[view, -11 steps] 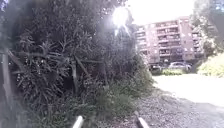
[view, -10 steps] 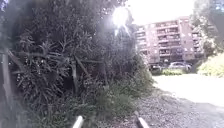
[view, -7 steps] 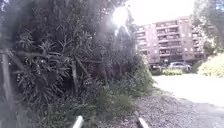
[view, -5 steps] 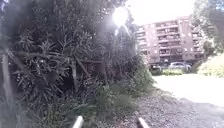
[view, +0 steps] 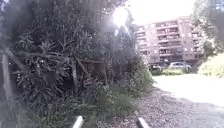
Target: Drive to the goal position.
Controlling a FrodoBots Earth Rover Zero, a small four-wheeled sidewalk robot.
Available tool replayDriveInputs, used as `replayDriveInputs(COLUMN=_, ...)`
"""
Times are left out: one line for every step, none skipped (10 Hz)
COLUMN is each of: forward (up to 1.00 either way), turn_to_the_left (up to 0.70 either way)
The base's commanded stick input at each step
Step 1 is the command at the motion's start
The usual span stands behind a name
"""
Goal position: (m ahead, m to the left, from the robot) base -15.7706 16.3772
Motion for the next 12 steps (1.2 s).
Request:
replayDriveInputs(forward=0.0, turn_to_the_left=-0.7)
replayDriveInputs(forward=0.0, turn_to_the_left=-0.7)
replayDriveInputs(forward=0.0, turn_to_the_left=-0.7)
replayDriveInputs(forward=0.0, turn_to_the_left=-0.7)
replayDriveInputs(forward=0.0, turn_to_the_left=-0.7)
replayDriveInputs(forward=0.0, turn_to_the_left=-0.7)
replayDriveInputs(forward=0.0, turn_to_the_left=-0.7)
replayDriveInputs(forward=0.0, turn_to_the_left=-0.7)
replayDriveInputs(forward=0.0, turn_to_the_left=-0.7)
replayDriveInputs(forward=0.0, turn_to_the_left=-0.7)
replayDriveInputs(forward=0.0, turn_to_the_left=-0.7)
replayDriveInputs(forward=0.0, turn_to_the_left=-0.7)
